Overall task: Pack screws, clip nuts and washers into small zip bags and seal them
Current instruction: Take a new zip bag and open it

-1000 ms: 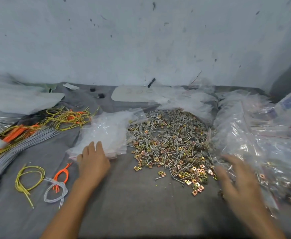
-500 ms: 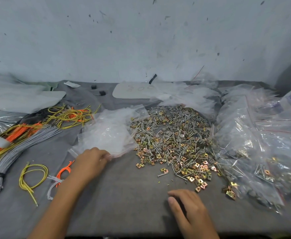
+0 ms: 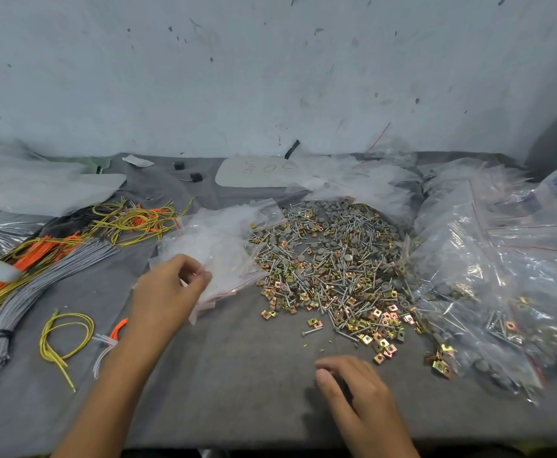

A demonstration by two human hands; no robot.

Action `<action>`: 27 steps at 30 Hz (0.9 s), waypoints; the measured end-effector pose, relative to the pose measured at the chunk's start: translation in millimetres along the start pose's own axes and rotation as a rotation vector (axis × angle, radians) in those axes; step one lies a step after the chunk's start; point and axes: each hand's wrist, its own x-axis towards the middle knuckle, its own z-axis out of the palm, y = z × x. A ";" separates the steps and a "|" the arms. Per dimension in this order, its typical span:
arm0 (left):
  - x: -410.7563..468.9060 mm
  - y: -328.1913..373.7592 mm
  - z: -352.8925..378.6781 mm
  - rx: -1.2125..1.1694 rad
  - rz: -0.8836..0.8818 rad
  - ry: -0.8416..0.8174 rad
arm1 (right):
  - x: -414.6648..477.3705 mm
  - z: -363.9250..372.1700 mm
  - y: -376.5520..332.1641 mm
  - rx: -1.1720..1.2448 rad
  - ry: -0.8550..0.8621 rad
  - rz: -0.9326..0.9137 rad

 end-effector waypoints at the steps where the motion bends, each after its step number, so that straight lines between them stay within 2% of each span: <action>1: -8.0 10.0 0.6 -0.065 -0.004 -0.040 | 3.2 -0.4 -8.5 0.093 -0.016 0.032; 5: -55.1 45.7 17.6 -0.203 0.057 -0.223 | 24.6 10.9 -45.4 0.523 -0.102 0.139; 9: -89.2 57.6 40.8 -0.234 0.083 -0.318 | 36.7 29.2 -63.0 0.875 -0.166 0.315; 12: -99.6 55.2 49.7 -0.319 0.008 -0.431 | 32.9 32.7 -56.8 0.952 -0.142 0.424; 15: -100.2 48.3 44.7 -0.562 -0.095 -0.615 | 28.7 28.2 -47.6 0.980 -0.195 0.454; 17: -98.6 45.3 38.7 -0.670 -0.090 -0.714 | 29.2 23.7 -42.6 1.030 -0.224 0.462; 19: -98.3 45.2 36.1 -0.678 -0.083 -0.716 | 30.4 20.1 -42.5 1.046 -0.234 0.465; 27: -109.1 48.6 39.9 -0.482 0.026 -0.516 | 28.0 19.6 -51.1 0.911 -0.263 0.398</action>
